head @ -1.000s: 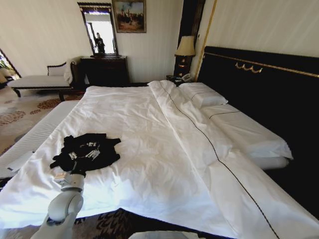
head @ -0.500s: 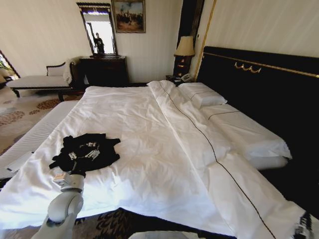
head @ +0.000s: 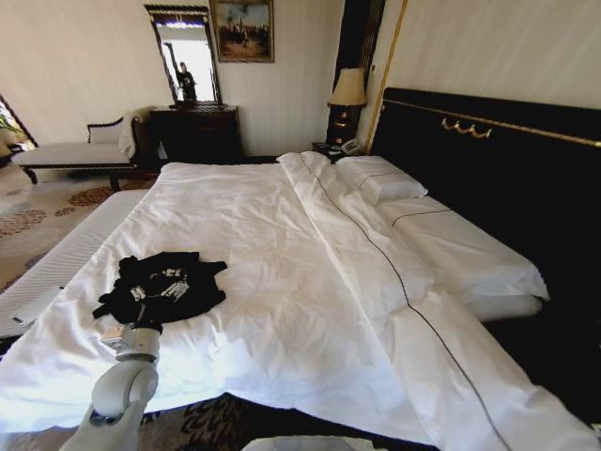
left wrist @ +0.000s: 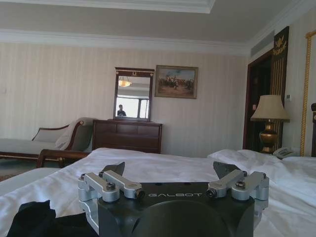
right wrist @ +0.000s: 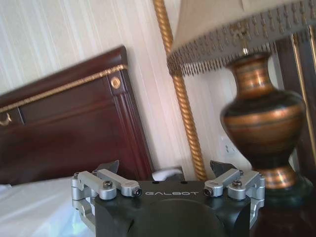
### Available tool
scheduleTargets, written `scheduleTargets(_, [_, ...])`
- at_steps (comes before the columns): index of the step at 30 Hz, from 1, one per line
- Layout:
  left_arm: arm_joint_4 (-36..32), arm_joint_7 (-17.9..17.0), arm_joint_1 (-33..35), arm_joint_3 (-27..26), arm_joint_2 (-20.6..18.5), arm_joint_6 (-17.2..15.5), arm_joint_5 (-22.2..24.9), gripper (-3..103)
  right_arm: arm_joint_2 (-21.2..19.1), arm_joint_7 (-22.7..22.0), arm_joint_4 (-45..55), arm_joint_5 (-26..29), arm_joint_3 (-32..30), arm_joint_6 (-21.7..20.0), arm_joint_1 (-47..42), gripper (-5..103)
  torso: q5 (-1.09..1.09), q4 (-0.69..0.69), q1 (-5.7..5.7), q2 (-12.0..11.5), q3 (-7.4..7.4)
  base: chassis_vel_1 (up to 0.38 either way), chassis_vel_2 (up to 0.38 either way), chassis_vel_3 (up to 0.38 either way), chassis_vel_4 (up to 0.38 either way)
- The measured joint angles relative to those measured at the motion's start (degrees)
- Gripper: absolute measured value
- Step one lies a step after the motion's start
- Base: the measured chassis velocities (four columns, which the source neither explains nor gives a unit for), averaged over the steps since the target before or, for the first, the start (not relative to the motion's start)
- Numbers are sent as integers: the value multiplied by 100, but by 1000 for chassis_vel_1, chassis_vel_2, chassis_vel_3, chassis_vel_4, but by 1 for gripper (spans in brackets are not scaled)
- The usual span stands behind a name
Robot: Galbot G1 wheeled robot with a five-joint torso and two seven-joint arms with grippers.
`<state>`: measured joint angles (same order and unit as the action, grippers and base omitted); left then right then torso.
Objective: Fold the clothes on the bed.
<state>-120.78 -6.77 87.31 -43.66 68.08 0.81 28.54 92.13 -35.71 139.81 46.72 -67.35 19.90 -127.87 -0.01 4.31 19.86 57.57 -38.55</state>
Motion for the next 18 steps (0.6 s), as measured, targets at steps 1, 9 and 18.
scheduleTargets(1, [0,0,0,0,0,0,0,100,0,0,0,0,0,0,0,99,0,0,0,0,0,0,0,0,0])
scheduleTargets(9, [-50,0,34,-67,-45,29,64,100,0,131,399,542,-589,-338,291,100,1,0,0,0,0,0,0,0,0])
scheduleTargets(18, [-461,-141,143,-423,-302,-278,341,100,-1053,1693,378,879,-599,-540,1051,100,1,-4,0,-1,0,0,0,0,0])
